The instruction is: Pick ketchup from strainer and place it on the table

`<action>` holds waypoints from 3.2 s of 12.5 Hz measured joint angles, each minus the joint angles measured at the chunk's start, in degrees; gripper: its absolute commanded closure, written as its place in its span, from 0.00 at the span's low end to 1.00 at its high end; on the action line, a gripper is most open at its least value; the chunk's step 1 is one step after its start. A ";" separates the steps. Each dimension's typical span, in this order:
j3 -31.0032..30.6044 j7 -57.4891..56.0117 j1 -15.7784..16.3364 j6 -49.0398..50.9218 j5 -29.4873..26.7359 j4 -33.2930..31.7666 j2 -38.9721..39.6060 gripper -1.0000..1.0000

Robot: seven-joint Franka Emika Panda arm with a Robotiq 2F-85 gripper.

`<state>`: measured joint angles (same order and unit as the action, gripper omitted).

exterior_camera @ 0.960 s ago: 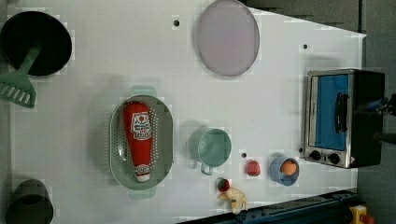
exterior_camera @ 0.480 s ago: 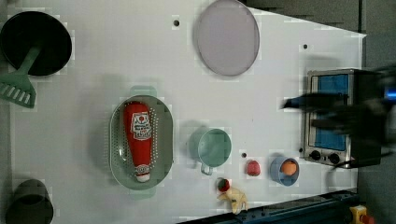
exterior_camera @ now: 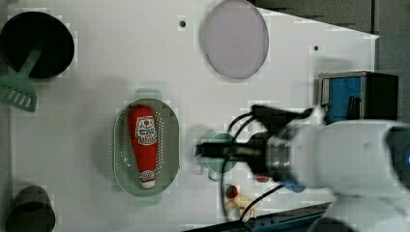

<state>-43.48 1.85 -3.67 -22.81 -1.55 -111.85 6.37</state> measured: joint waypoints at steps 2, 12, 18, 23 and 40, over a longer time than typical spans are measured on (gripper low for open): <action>-2.35 0.00 0.54 -6.11 0.66 -2.97 1.47 0.00; -2.01 1.00 2.03 -37.39 15.07 -14.27 20.94 0.00; 2.43 1.34 2.25 -41.92 16.96 -12.81 29.83 0.00; 7.33 1.54 6.26 -42.43 17.73 -11.47 31.23 0.16; 7.58 1.92 0.69 -17.58 0.76 -7.22 -4.57 0.44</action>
<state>-35.89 3.77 -2.98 -40.40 -0.79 -119.07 1.80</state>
